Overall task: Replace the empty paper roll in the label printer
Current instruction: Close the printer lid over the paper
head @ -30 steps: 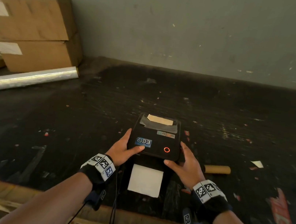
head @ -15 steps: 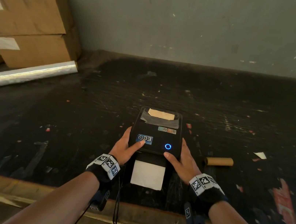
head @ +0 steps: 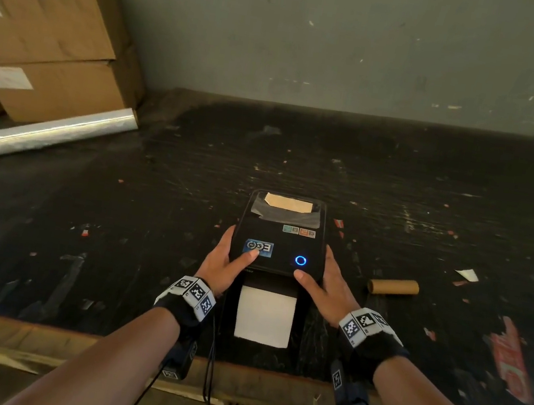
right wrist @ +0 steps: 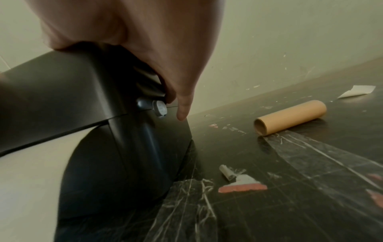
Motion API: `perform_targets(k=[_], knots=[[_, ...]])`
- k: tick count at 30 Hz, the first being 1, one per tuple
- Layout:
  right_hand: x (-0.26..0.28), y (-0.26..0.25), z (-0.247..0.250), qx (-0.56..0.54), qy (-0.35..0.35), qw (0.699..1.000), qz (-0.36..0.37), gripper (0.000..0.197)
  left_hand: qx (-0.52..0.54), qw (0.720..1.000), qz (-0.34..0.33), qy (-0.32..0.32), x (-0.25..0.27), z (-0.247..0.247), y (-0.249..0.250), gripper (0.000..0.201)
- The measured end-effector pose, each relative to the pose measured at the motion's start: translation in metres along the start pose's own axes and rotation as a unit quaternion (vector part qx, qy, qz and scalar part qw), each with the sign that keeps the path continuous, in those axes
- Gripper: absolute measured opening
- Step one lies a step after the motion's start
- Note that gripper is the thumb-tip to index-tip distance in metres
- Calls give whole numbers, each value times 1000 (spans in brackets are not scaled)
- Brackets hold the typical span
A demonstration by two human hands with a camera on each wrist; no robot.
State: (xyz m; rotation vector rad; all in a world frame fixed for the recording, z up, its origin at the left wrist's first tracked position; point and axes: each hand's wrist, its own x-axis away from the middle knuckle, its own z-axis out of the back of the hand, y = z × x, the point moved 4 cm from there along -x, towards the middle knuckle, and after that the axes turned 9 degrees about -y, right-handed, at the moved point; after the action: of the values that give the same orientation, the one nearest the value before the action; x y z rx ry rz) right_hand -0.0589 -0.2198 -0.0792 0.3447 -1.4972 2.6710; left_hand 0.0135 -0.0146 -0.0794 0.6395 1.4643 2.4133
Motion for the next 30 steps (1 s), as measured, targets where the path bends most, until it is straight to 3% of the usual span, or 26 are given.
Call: perform_targets(k=[9,14,21,25,30], knots=[[2,-2,0,-13,4,1000,21,89,18,1000,-8,6,-5,-1,-7,81],[2,-1,0,-11,5,1000,21,88,49,999,14,7,-6,-2,-12,101],[0,2,-1,-9,6,1000,14,90,56,998,10,18,-7,-2,-13,84],[-1,3,-1,-3,7,1000,17,88,58,998,9,13,-9,-2,-14,94],[0,3,-1,5,7,1000,11,89,56,998,4,17,-10,-2,-16,88]])
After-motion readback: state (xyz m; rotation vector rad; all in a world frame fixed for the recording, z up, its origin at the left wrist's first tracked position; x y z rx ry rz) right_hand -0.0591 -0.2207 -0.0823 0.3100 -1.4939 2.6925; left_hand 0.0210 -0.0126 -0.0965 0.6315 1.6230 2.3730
